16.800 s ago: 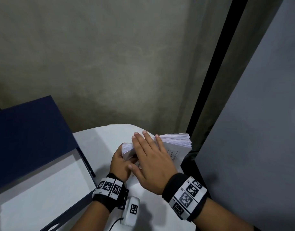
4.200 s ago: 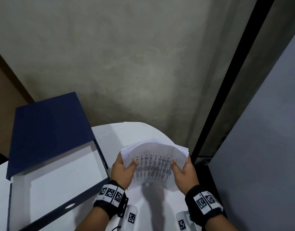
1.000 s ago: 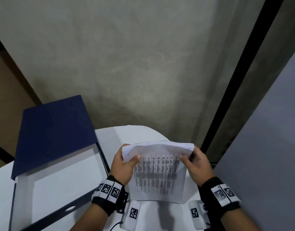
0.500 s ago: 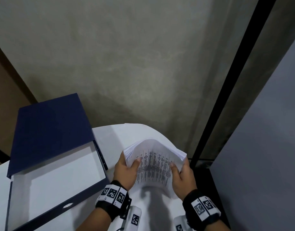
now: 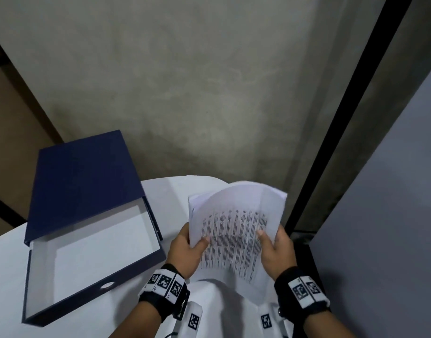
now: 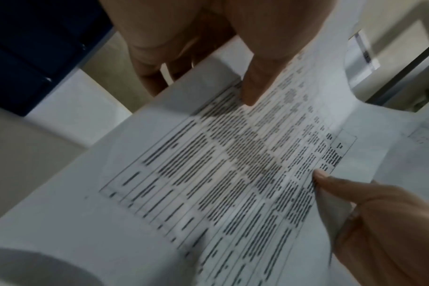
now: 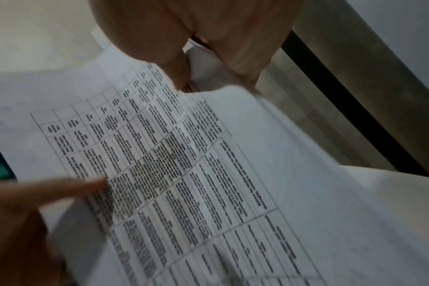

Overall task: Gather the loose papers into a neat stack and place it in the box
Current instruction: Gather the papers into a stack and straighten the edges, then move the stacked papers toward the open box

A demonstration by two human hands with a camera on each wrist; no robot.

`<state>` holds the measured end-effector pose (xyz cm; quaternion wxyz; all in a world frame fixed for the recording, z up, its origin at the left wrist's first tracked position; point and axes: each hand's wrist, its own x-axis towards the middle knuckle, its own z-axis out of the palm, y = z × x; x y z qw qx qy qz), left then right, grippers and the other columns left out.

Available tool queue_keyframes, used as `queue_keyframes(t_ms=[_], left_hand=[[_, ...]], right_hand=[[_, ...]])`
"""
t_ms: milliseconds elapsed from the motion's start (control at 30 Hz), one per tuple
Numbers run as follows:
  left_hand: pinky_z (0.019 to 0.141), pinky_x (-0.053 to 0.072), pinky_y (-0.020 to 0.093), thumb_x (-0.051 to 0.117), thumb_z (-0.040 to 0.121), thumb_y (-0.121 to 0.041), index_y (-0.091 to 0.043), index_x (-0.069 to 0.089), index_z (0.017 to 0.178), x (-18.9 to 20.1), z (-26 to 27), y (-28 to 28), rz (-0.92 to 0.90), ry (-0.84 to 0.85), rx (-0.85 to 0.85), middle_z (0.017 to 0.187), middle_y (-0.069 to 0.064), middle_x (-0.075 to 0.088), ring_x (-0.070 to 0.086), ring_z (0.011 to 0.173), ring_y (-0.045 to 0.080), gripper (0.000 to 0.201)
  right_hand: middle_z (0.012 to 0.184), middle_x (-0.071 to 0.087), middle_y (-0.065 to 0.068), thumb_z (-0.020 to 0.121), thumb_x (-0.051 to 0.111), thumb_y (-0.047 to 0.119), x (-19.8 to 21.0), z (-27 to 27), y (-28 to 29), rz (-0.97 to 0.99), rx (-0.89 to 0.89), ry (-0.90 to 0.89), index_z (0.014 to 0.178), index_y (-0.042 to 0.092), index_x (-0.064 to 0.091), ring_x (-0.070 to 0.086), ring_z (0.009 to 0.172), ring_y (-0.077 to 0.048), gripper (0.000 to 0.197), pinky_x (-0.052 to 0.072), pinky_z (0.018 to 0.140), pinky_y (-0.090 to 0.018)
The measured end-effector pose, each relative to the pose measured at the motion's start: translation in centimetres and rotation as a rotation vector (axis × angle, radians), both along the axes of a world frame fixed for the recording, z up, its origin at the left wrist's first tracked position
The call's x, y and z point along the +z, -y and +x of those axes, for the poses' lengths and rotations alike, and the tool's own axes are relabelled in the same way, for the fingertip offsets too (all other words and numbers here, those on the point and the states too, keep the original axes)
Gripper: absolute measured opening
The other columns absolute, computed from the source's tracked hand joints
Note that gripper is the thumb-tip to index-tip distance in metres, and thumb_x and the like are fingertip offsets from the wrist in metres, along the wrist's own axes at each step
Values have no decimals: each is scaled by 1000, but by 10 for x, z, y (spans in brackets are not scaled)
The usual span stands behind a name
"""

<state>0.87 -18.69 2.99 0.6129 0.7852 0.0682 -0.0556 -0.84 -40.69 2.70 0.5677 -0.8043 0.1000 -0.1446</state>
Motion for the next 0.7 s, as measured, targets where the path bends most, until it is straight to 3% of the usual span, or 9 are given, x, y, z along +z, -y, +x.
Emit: queue_keyframes(t_ms=[100,200,333,433,533,633,700], left_hand=[[78,55,25,69,86,-21,-37,59,98,12,-9,-10,52,38,-90,96,-9,73,69,90,7,22],[76,59,31,66,88,-25,-33,62,104,25,-23,-25,80,29,-117,97,-5,73,70,89,13,18],[47,52,28,59,92,-33,-30,63,100,50,-41,-44,111,20,-112,80,10,71,60,51,17,10],[39,43,28,59,94,-22,-20,63,90,63,-55,-60,74,1,-4,67,9,60,50,41,18,6],[34,38,23,54,96,-13,-7,62,93,75,-78,-75,-35,-65,59,65,7,66,57,41,23,10],[32,32,19,62,89,-11,3,61,101,84,-108,-87,-198,-144,158,74,19,71,65,54,43,18],[33,28,17,63,77,-17,9,59,101,88,-129,-95,-265,-220,229,75,20,71,65,53,40,35]], right_hand=[[109,65,19,93,58,2,42,14,6,183,14,107,115,25,58,64,104,2,32,48,90,-20],[105,67,20,92,58,-2,79,26,8,321,51,194,110,30,59,64,103,7,37,48,83,-10],[107,73,16,92,57,-1,97,36,0,436,167,199,114,24,61,66,106,-2,33,51,83,-16],[116,71,8,95,56,9,93,38,-12,469,245,129,123,20,57,65,109,-8,30,51,87,-26],[120,67,4,98,52,22,72,34,-19,476,284,-11,131,20,51,68,97,-19,33,52,81,-37],[112,70,-3,97,54,20,31,22,-11,375,330,-134,116,21,59,70,86,-26,19,51,77,-43],[107,72,-8,96,57,14,-1,10,-1,289,361,-242,105,18,64,71,80,-26,13,52,72,-40]])
